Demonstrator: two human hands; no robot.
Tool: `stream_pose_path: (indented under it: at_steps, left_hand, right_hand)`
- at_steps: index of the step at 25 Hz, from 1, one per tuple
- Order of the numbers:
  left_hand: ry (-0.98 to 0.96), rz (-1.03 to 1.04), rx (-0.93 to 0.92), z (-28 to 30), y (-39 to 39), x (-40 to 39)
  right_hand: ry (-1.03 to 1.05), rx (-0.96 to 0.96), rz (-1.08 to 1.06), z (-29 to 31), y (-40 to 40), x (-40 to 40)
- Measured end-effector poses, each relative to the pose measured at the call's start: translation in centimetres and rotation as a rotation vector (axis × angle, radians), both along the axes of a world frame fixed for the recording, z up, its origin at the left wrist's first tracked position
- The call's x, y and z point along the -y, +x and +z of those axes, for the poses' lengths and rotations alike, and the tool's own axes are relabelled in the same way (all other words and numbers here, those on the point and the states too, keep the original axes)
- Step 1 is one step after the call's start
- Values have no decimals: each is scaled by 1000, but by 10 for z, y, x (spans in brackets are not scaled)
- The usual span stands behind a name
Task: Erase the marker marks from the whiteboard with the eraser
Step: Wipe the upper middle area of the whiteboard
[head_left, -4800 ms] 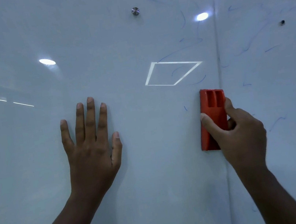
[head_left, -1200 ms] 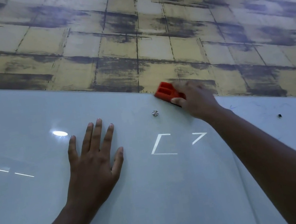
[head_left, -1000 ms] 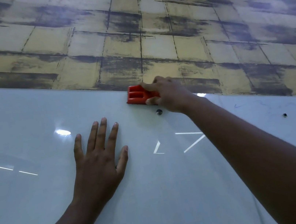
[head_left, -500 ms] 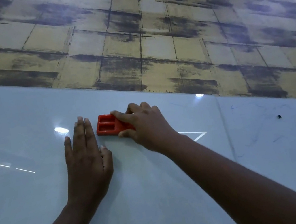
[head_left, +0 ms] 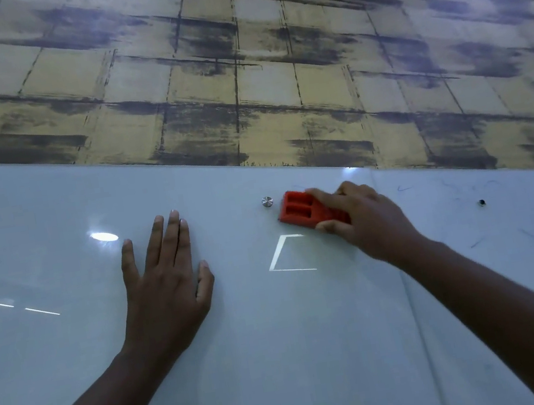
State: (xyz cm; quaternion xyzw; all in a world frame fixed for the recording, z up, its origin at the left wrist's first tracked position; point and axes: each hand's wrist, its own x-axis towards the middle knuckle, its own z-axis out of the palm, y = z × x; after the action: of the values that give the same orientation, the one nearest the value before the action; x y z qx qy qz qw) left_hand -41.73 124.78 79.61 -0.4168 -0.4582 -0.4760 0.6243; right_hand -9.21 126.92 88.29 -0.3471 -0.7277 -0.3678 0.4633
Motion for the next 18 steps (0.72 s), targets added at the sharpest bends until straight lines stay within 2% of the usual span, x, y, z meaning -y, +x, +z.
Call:
stream_pose_path:
  at_steps: [3, 7, 13, 15, 18]
  left_hand:
    - [-10, -15, -10, 2, 5, -1]
    - [-24, 5, -58, 0, 13, -2]
    - [-49, 0, -76, 5, 32, -2]
    - [-48, -7, -105, 6, 36, -3]
    - [-53, -12, -128, 5, 40, -6]
  right_hand:
    - [-43, -121, -22, 22, 19, -9]
    - [-17, -228, 71, 51, -1, -7]
    - [82, -9, 16, 51, -35, 4]
    - [56, -69, 39, 51, -12, 0]
    - [-35, -276, 20, 49, 34, -20]
